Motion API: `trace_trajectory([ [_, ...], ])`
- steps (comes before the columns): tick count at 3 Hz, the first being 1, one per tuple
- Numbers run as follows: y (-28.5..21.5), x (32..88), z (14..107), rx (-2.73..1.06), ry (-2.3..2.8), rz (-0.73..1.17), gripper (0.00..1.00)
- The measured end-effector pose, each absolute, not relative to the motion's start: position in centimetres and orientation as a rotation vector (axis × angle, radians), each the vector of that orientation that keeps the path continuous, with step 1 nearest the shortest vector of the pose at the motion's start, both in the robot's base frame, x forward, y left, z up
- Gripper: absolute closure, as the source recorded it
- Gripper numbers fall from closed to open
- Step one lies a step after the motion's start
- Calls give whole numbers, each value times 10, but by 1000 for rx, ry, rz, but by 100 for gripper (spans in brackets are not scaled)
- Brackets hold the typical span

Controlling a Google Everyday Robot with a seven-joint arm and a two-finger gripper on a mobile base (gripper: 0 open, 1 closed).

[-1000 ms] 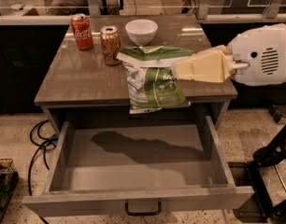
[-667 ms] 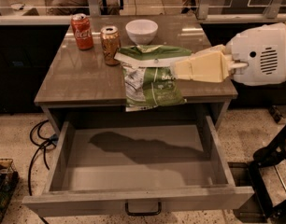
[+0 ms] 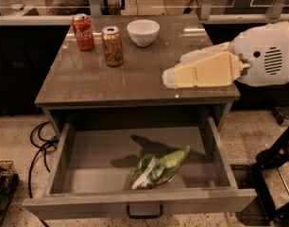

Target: Place green jalapeno chip bag into top drawer

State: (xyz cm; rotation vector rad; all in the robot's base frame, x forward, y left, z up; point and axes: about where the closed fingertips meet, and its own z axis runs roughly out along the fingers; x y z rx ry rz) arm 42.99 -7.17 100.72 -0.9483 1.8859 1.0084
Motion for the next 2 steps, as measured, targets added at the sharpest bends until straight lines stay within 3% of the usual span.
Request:
trace_trajectory([
  [2, -71, 429, 1008, -950, 1884, 1007, 0],
])
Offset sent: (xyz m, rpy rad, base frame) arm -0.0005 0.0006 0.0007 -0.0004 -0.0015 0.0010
